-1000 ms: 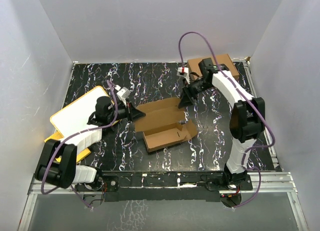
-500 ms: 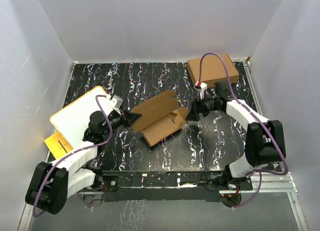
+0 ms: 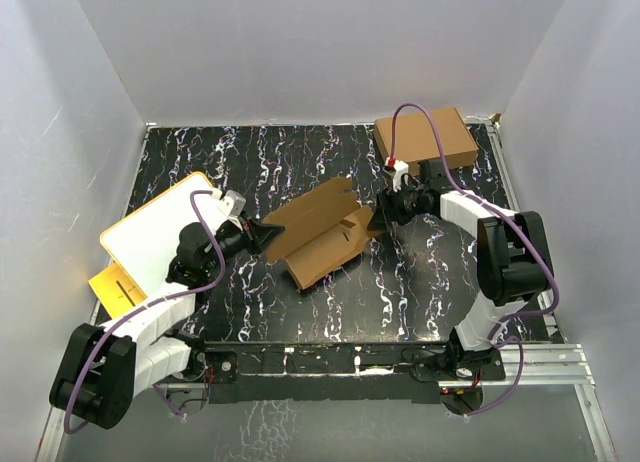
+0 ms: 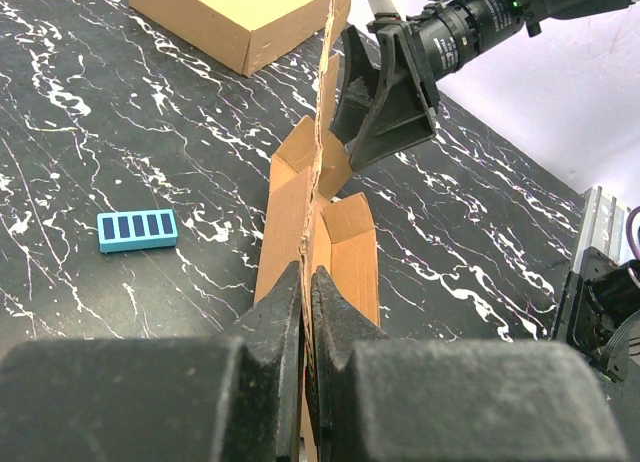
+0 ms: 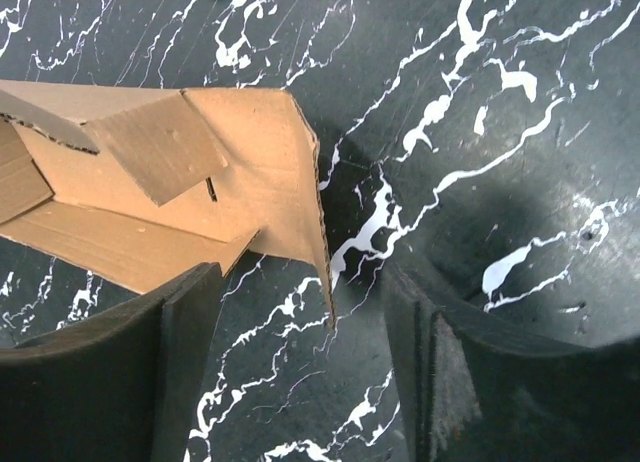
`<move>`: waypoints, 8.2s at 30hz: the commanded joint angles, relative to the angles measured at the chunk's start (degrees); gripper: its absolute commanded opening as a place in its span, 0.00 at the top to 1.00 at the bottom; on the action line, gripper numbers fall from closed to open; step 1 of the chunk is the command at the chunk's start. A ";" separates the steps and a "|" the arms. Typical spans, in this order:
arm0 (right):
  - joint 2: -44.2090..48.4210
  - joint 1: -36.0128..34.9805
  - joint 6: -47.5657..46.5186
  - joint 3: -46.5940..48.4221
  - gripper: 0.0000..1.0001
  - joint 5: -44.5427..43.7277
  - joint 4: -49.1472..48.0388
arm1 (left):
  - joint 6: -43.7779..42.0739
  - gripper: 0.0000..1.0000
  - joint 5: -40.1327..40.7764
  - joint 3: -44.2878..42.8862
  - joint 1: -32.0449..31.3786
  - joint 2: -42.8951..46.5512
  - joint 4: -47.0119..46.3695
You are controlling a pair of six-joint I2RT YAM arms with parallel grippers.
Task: Fold the paper box
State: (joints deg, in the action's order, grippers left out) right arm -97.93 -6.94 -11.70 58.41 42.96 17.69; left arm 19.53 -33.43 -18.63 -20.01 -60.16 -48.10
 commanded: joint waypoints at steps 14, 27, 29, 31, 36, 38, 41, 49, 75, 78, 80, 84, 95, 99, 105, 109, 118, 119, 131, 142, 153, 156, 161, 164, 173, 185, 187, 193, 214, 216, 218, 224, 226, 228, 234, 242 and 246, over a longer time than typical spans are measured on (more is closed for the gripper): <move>9.75 -0.35 2.47 -0.21 0.92 13.40 -10.97 | -1.60 1.00 0.68 -2.58 -0.38 0.77 -0.76; 10.29 -2.16 1.96 -2.01 0.92 13.79 -11.22 | -2.73 1.00 2.11 -6.09 -0.56 -3.35 -1.77; 8.38 -2.26 1.95 -1.46 0.92 10.71 -9.77 | -2.55 1.00 2.14 -6.17 -0.65 -4.41 -1.88; 7.11 -2.16 1.67 -0.94 0.92 7.43 -8.12 | -1.68 1.00 3.20 -5.45 -0.65 -4.70 -2.08; 5.71 -0.97 4.14 -1.73 0.92 3.03 -7.86 | 2.07 1.00 5.47 -1.35 -0.72 -4.11 -6.91; 5.49 -0.54 5.28 -2.12 0.92 2.80 -8.58 | 3.58 1.00 6.00 0.02 -0.69 -4.34 -9.04; 5.08 -0.43 6.67 -2.95 0.92 4.01 -9.89 | 6.07 1.00 6.55 1.56 -0.69 -5.46 -13.05; 5.25 -0.49 7.06 -4.44 0.92 10.55 -12.27 | 9.14 1.00 6.57 2.38 -0.73 -8.55 -17.15; 8.00 -4.65 4.91 -7.02 0.92 6.22 -14.96 | 11.91 1.00 12.44 1.01 -0.89 -7.54 -11.13; 8.07 -5.23 3.77 -5.09 0.92 5.67 -13.83 | 9.31 1.00 9.38 -0.17 -0.91 -7.55 -9.28; 8.16 -5.43 3.17 -3.95 0.91 5.96 -13.00 | 7.84 1.00 7.69 -0.57 -0.95 -7.07 -8.77; 7.68 -5.45 3.02 -3.95 0.85 9.11 -12.25 | 5.28 1.00 5.63 -1.41 -0.91 -5.82 -7.65; 3.79 -3.40 6.53 -3.26 0.59 20.55 -11.72 | 3.26 1.00 4.84 -1.66 -0.95 -5.41 -6.98; 2.91 -2.75 7.54 -3.04 0.42 24.07 -11.98 | 3.08 1.00 4.87 -1.58 -0.91 -5.41 -7.01; 1.78 -0.22 9.25 -1.82 0.28 31.16 -12.11 | 2.97 1.00 4.93 -1.29 -0.91 -5.17 -6.80; 1.95 1.78 11.84 -2.01 0.26 33.39 -14.14 | 2.73 1.00 4.84 -1.14 -0.91 -4.90 -6.85; -0.60 4.43 18.17 -3.07 0.60 17.92 -17.78 | 2.55 1.00 3.76 -1.32 -0.94 -5.07 -7.31; -1.44 4.38 17.88 -2.97 0.60 17.22 -17.41 | 2.68 1.00 3.65 -1.32 -0.91 -5.10 -7.51; -7.48 0.73 16.99 -1.86 0.37 21.18 -15.93 | 3.49 1.00 2.90 -1.41 -0.91 -5.05 -8.67; -7.00 -2.72 14.33 -1.63 0.39 17.31 -14.14 | 3.85 1.00 2.58 -1.82 -1.17 -5.11 -9.10; -2.46 -6.60 9.47 -2.93 0.44 5.97 -14.07 | 4.18 1.00 3.55 -2.11 -1.69 -4.68 -8.80; -0.29 -7.68 8.35 -3.35 0.48 2.99 -14.35 | 4.57 1.00 4.25 -2.10 -1.91 -4.53 -8.49; 1.00 -9.92 6.30 -3.90 0.48 -1.12 -14.37 | 5.62 1.00 5.96 -2.41 -2.52 -4.46 -7.39; 1.16 -11.53 5.21 -3.94 0.49 -3.80 -14.22 | 6.25 1.00 7.25 -2.84 -3.18 -4.66 -6.25; 0.36 -15.12 1.95 -3.95 0.53 -10.55 -13.25 | 7.05 1.00 9.87 -2.68 -4.07 -5.19 -5.34; 0.24 -18.83 -1.14 -3.57 0.92 -25.71 -12.77 | 7.45 1.00 10.06 -2.75 -4.66 -4.67 -5.44; 0.45 -19.87 -1.51 -3.58 0.92 -30.33 -13.08 | 7.45 1.00 10.24 -2.70 -4.84 -4.38 -5.43; 1.21 -20.78 -3.23 -3.42 0.92 -31.98 -12.94 | 7.45 1.00 10.52 -2.47 -5.51 -3.82 -6.08; 0.14 -22.68 -5.10 -3.40 0.85 -38.00 -13.02 | 7.01 1.00 14.21 -1.43 -8.69 -4.90 -8.58; 0.76 -22.47 -4.96 -3.24 0.73 -35.43 -12.49 | 6.79 1.00 14.62 -1.11 -8.70 -4.61 -8.43; 1.72 -22.05 -4.77 -3.43 0.66 -32.90 -12.19 | 6.31 1.00 15.00 -0.89 -8.71 -4.10 -7.98; 4.80 -20.59 -4.79 -3.44 0.63 -30.04 -11.58 | 4.87 1.00 15.08 -1.42 -8.69 -3.06 -5.87; 6.33 -19.40 -4.64 -3.54 0.58 -26.22 -11.22 | 4.57 1.00 14.91 -1.73 -8.73 -3.01 -5.31; 8.00 -18.03 -4.58 -3.92 0.51 -21.51 -10.85 | 4.31 1.00 14.74 -1.91 -8.72 -2.87 -5.00; 9.60 -14.40 -5.16 -4.35 0.45 -12.54 -9.42 | 2.54 1.00 13.30 -2.46 -8.82 -2.79 -4.74; 9.78 -13.14 -7.84 -4.88 0.45 -5.57 -7.83 | -0.37 1.00 12.73 -2.90 -8.82 -1.56 -4.30; 11.34 -9.69 -9.12 -5.21 0.45 1.54 -6.84 | -1.64 1.00 12.46 -2.97 -8.81 0.12 -4.72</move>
State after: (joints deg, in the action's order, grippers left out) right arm -89.80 -19.79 -18.33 53.56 35.68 11.92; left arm 20.32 -19.84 -19.29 -28.62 -63.26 -51.62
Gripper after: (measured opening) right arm 0.546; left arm 0.011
